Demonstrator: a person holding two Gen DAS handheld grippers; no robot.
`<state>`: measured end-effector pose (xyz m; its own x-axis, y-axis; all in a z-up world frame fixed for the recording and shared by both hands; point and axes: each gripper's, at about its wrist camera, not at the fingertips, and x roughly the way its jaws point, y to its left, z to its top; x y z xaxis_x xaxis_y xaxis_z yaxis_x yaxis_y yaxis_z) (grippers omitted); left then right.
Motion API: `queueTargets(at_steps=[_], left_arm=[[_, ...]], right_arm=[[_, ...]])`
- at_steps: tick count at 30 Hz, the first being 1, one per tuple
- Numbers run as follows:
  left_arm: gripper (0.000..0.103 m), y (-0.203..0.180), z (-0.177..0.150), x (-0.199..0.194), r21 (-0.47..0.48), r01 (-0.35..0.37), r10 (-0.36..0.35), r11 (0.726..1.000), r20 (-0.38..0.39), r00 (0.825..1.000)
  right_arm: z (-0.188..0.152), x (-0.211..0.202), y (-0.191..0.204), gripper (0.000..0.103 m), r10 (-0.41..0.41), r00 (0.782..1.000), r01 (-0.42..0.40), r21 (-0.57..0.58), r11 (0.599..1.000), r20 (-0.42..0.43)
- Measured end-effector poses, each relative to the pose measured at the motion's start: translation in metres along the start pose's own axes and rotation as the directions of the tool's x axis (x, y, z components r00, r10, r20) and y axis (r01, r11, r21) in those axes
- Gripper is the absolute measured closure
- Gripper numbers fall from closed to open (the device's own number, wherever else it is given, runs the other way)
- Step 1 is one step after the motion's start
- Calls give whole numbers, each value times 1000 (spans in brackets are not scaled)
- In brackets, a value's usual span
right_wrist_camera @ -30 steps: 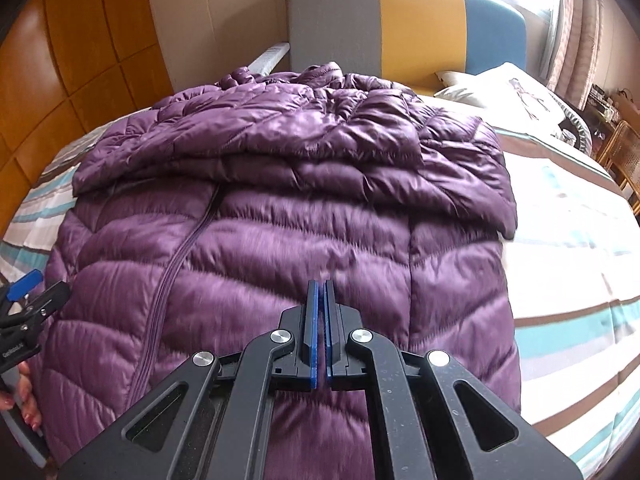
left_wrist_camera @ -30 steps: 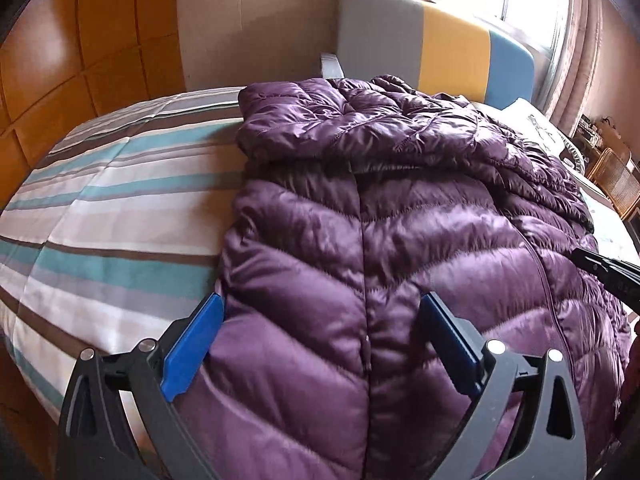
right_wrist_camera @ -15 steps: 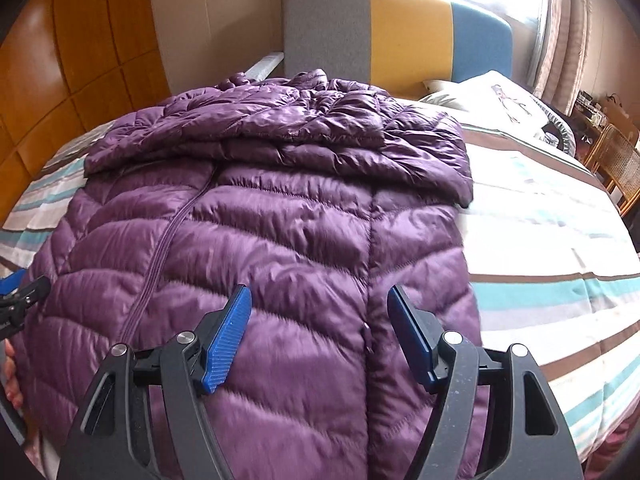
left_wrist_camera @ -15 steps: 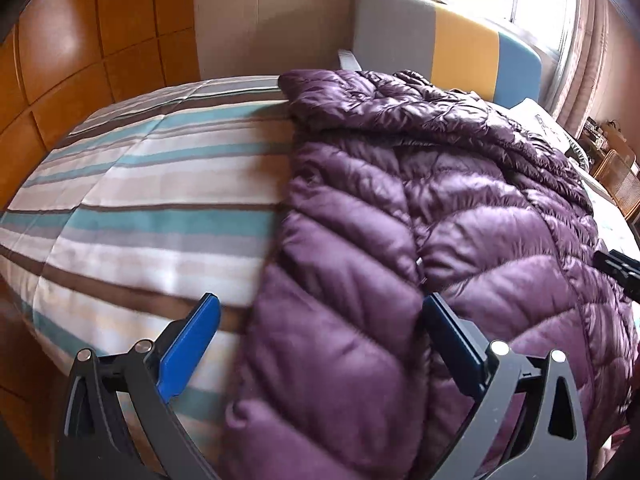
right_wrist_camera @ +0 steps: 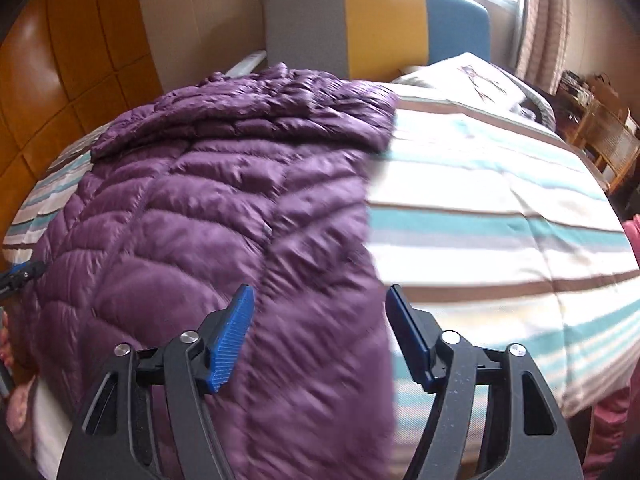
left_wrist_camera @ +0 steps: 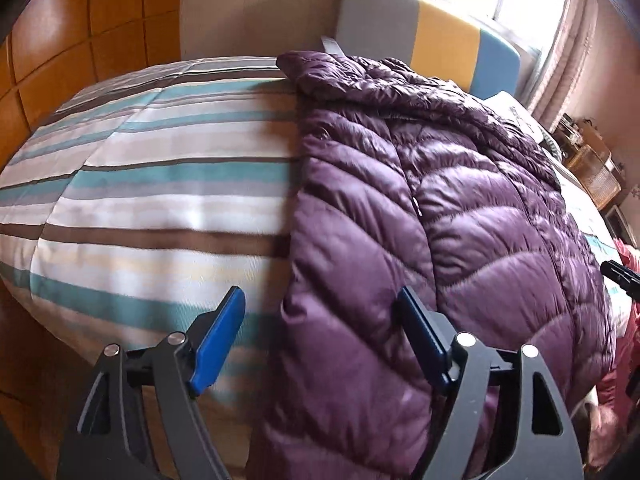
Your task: Fold large clothes
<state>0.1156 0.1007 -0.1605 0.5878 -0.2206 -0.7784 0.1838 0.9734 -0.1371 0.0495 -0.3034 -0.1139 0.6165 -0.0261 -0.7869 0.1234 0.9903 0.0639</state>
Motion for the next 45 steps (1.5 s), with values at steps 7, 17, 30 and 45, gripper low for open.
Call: queueTargets(at_steps=[7, 17, 30, 45], left_arm=[[33, -2, -16, -9, 45, 40, -40, 998, 8, 999], [38, -1, -38, -19, 101, 93, -87, 991, -60, 994], [98, -15, -36, -51, 152, 199, -197, 968, -30, 980], [99, -11, -17, -181, 192, 273, -324, 943, 335, 885]], right_arm=[[-33, -9, -20, 43, 51, 997, -50, 11, 999, -54], [-63, -13, -22, 43, 109, 987, -107, 21, 994, -117], [-64, -34, -10, 99, 229, 971, -232, -32, 972, -64], [-42, -141, -30, 99, 501, 831, -496, -83, 864, 242]])
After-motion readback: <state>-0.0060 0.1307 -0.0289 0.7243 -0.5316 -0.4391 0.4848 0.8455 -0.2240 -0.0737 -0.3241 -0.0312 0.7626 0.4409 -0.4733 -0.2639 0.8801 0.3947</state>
